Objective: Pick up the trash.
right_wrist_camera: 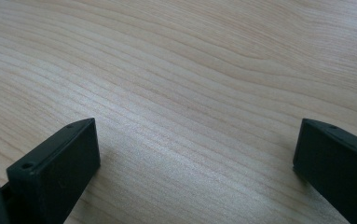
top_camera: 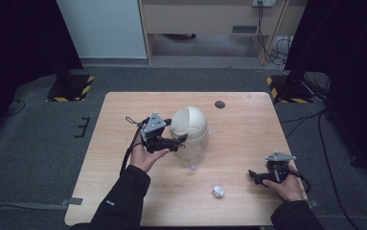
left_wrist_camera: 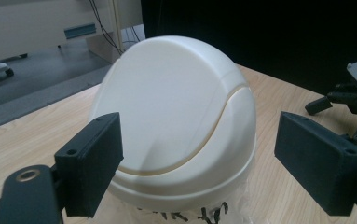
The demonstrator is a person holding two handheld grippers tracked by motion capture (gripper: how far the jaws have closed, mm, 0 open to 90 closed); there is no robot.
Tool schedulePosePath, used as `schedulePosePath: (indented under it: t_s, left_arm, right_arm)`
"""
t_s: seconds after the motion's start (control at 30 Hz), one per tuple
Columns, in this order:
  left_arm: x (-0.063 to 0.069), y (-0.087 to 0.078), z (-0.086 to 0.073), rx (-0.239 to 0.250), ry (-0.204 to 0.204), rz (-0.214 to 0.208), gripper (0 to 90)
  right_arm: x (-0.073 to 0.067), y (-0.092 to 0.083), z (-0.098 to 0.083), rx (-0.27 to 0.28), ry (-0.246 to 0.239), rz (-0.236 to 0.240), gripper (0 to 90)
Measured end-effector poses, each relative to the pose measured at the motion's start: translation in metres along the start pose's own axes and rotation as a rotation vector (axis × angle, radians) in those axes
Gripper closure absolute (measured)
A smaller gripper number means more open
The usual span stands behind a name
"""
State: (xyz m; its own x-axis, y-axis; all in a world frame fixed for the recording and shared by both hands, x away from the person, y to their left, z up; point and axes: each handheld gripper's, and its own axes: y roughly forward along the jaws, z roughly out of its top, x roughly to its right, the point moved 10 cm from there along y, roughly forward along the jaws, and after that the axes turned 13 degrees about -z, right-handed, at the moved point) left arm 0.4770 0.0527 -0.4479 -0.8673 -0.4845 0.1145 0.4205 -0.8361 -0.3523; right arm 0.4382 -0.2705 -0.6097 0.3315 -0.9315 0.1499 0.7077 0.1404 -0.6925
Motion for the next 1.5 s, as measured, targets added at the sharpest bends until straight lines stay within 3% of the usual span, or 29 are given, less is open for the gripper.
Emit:
schedulePosePath:
  t_s: [0.6,1.17,1.37,1.5]
  left_arm:
    - [0.005,0.027,-0.01,-0.063,-0.004,-0.022,16.6]
    - [0.001,0.044,-0.016,-0.075,-0.026,-0.031,16.6]
    - [0.001,0.042,-0.016,-0.083,-0.011,-0.029,17.7]
    - [0.004,0.033,-0.009,-0.06,0.013,-0.023,18.0]
  right_arm:
    - [0.0,0.0,0.0,-0.001,0.0,0.0,0.7]
    - [0.0,0.0,0.0,0.0,0.0,0.0,0.7]
    - [0.0,0.0,0.0,0.0,0.0,0.0,0.7]
    - [0.0,0.0,0.0,0.0,-0.001,0.0,0.7]
